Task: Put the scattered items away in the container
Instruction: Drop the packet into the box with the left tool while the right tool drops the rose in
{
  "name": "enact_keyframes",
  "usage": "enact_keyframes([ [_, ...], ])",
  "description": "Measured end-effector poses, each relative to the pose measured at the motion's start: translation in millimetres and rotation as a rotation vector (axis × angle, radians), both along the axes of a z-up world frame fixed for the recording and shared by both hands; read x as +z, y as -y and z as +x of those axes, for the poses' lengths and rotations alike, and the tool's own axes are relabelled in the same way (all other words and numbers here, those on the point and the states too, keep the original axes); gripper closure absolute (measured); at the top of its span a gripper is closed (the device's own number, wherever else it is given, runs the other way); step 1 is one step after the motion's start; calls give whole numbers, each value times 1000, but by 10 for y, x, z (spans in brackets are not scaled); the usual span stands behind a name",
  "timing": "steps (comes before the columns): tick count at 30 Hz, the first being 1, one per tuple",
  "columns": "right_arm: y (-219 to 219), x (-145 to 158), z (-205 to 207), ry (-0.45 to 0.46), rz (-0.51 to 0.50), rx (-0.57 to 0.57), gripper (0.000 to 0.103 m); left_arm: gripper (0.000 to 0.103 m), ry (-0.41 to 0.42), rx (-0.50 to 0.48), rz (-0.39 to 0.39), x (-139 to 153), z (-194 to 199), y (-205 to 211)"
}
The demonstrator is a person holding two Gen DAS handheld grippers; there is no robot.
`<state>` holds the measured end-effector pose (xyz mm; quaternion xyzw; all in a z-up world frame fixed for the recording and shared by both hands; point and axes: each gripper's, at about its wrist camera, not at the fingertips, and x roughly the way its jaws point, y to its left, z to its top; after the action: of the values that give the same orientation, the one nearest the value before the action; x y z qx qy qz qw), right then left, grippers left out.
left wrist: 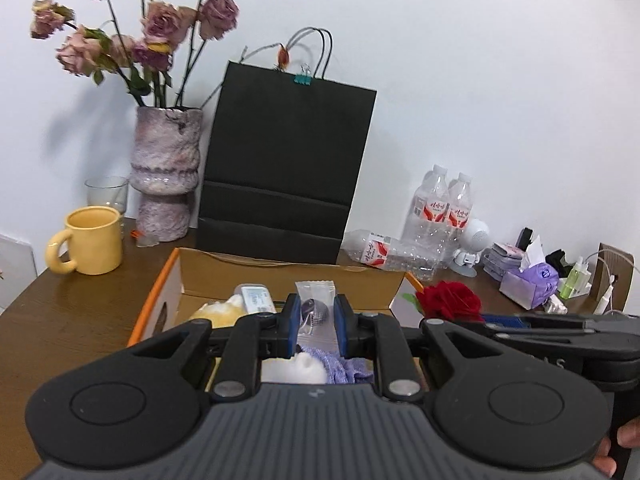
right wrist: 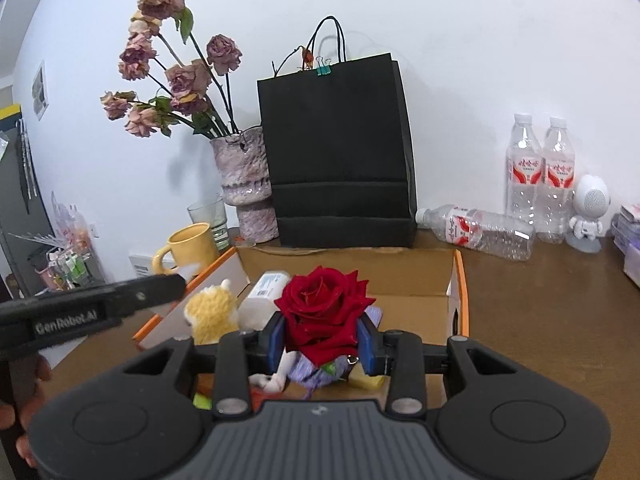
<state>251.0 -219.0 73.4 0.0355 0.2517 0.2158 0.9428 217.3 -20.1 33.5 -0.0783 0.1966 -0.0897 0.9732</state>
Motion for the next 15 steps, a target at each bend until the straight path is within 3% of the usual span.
enact_keyframes([
  [15, -208, -392, 786, -89, -128, -7, 68, 84, -117, -60, 51, -425, 837, 193],
])
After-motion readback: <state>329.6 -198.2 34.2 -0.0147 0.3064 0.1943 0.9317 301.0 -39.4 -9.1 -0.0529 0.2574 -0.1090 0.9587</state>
